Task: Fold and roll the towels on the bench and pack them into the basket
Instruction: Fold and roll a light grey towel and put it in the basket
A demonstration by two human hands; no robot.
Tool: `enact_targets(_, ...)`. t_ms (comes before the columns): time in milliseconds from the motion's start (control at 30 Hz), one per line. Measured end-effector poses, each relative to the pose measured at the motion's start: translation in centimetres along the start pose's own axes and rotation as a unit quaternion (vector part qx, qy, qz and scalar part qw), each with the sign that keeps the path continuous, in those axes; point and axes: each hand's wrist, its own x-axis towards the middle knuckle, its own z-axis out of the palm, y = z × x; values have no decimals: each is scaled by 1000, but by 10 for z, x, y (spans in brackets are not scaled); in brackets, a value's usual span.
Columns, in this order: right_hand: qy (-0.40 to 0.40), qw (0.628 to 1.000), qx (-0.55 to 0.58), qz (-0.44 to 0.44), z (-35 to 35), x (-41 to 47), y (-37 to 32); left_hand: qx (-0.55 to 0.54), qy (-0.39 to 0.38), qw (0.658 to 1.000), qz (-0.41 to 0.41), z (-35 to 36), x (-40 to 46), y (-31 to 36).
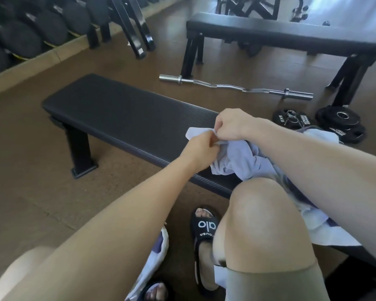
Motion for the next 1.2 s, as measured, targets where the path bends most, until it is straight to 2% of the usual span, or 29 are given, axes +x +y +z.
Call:
enact_targets(133,26,996,84,-35,-18,1,-8,-88,135,985,-58,-40,12,-8)
enact_targets(200,-3,994,87,-62,-25,3,-15,-123,184,973,-70,-65,14,-9)
enact_targets(267,-18,995,50,-86,-30,5,-22,-150,208,965,-61,-87,13,-9)
enact_targets(333,3,992,54,-114,-32,7,-30,-152,227,961,-48,-105,11,-9)
enact_targets(433,10,979,154,-136,-30,12,-42,-157,251,955,-26,-121,9,-11)
enact_targets(500,-45,960,244,-130,-25,13,-51,-156,251,955,-10,-125,9,-11)
enact_targets(567,-53,958,251,-128,-17,17,-57,-144,241,960,6,-125,8,-12)
enact_targets(733,99,978,154,-105,2,22,-55,-31,242,969,25,-135,5,-22)
enact_targets(833,150,982,55,-102,5,18,-50,9,263,965,14,-148,3,-33)
enact_targets(867,164,981,48,-95,6,18,-49,13,267,964,10,-151,2,-36)
enact_targets(933,189,973,101,-81,4,21,-50,26,269,963,5,-156,3,-41)
enact_targets(1033,213,950,219,-64,-9,30,-56,66,180,981,1,-158,2,-44)
enact_targets(1100,198,945,243,-89,-19,31,-65,75,99,992,5,-157,2,-42)
enact_targets(1200,147,944,248,-159,-23,26,-85,54,75,995,42,-150,5,-39)
